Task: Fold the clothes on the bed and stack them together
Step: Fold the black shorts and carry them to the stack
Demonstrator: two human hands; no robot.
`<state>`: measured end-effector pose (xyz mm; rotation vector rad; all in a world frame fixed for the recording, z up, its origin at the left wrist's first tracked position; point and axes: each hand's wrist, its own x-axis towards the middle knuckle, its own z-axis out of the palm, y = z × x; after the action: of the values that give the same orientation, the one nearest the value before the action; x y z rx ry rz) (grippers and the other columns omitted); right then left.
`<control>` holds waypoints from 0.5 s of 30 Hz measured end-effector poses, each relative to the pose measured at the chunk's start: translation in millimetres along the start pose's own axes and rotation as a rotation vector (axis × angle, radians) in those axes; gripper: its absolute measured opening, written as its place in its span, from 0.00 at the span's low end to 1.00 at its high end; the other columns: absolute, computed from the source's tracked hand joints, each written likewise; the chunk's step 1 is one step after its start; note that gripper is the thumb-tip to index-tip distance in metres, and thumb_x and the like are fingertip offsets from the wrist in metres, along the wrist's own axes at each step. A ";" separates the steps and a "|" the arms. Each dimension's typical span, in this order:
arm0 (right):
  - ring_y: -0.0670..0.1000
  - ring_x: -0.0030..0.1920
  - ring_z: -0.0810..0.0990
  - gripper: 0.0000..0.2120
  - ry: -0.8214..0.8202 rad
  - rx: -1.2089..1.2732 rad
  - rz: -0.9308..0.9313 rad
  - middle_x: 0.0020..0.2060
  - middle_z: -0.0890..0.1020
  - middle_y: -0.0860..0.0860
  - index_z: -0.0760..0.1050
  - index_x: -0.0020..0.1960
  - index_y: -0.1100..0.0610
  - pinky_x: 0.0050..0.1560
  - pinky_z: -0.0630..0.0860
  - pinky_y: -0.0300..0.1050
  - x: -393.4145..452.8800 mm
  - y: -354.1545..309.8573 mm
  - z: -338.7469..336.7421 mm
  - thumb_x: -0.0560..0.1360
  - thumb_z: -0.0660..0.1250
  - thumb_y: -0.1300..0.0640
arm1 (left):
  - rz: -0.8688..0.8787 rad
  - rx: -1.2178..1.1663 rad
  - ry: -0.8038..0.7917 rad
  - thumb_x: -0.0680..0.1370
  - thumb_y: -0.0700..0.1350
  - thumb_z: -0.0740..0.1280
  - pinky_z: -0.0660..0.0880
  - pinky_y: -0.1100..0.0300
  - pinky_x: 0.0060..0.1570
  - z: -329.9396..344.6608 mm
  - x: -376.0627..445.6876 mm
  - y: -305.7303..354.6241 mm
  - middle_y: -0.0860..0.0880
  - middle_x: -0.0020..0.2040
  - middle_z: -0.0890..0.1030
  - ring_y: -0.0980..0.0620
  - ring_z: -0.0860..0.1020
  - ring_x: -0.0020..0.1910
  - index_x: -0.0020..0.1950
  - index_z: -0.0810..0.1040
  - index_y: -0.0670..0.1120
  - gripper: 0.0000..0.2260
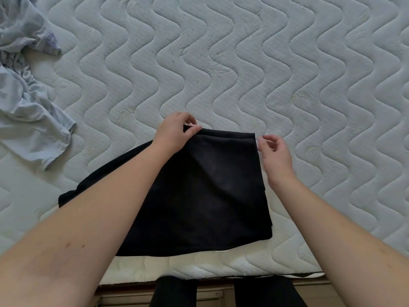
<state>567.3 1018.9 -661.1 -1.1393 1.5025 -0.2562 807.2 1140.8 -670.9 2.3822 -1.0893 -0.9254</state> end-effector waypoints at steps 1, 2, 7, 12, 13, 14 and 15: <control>0.46 0.51 0.79 0.08 -0.016 -0.143 -0.110 0.51 0.79 0.48 0.74 0.54 0.48 0.56 0.75 0.45 -2.3 5.0 1.0 0.77 0.70 0.51 | 0.059 0.057 -0.014 0.76 0.56 0.70 0.70 0.51 0.58 -2.8 -1.8 -2.7 0.50 0.54 0.78 0.50 0.74 0.57 0.53 0.80 0.50 0.12; 0.48 0.53 0.77 0.11 -0.031 -0.301 -0.235 0.53 0.78 0.48 0.74 0.57 0.48 0.58 0.74 0.45 -3.2 9.4 2.5 0.76 0.70 0.50 | 0.117 0.133 -0.029 0.74 0.57 0.72 0.69 0.51 0.60 -5.5 -3.3 -5.6 0.49 0.55 0.77 0.48 0.73 0.58 0.53 0.80 0.50 0.14; 0.54 0.60 0.70 0.18 -0.038 -0.871 -0.550 0.57 0.77 0.49 0.77 0.63 0.48 0.59 0.60 0.48 4.1 10.4 19.9 0.74 0.70 0.47 | 0.127 0.507 -0.079 0.72 0.58 0.73 0.63 0.49 0.63 -14.1 -1.9 -16.9 0.48 0.62 0.72 0.45 0.68 0.64 0.60 0.79 0.51 0.20; 0.54 0.57 0.72 0.09 -0.069 -1.031 -0.593 0.50 0.80 0.48 0.81 0.53 0.48 0.53 0.55 0.46 16.5 -1.0 16.3 0.75 0.69 0.46 | 0.028 0.509 -0.223 0.74 0.60 0.71 0.68 0.49 0.59 -30.9 17.2 -16.9 0.49 0.62 0.74 0.45 0.71 0.62 0.53 0.80 0.52 0.14; 0.54 0.56 0.73 0.09 -0.072 -1.022 -0.600 0.49 0.81 0.48 0.81 0.52 0.49 0.53 0.56 0.46 19.6 -3.1 12.5 0.75 0.69 0.46 | 0.026 0.488 -0.234 0.74 0.60 0.71 0.70 0.50 0.58 -33.5 21.4 -15.4 0.49 0.61 0.75 0.44 0.73 0.61 0.51 0.80 0.52 0.13; 0.55 0.55 0.74 0.09 -0.072 -1.017 -0.600 0.48 0.81 0.48 0.81 0.52 0.49 0.53 0.57 0.47 23.1 -4.9 8.9 0.75 0.69 0.46 | 0.021 0.467 -0.234 0.74 0.60 0.70 0.70 0.50 0.56 -35.4 25.0 -13.6 0.49 0.58 0.77 0.44 0.74 0.58 0.49 0.80 0.51 0.13; 0.55 0.55 0.74 0.10 -0.069 -1.020 -0.594 0.48 0.82 0.49 0.82 0.52 0.49 0.52 0.58 0.47 26.2 -6.5 5.6 0.75 0.69 0.45 | 0.010 0.448 -0.229 0.75 0.59 0.71 0.71 0.51 0.54 -36.5 27.8 -12.1 0.48 0.55 0.78 0.44 0.75 0.56 0.48 0.79 0.51 0.13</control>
<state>579.3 998.3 -674.9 -2.3765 1.1812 0.1954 852.5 1129.0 -662.9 2.6608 -1.5322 -1.0633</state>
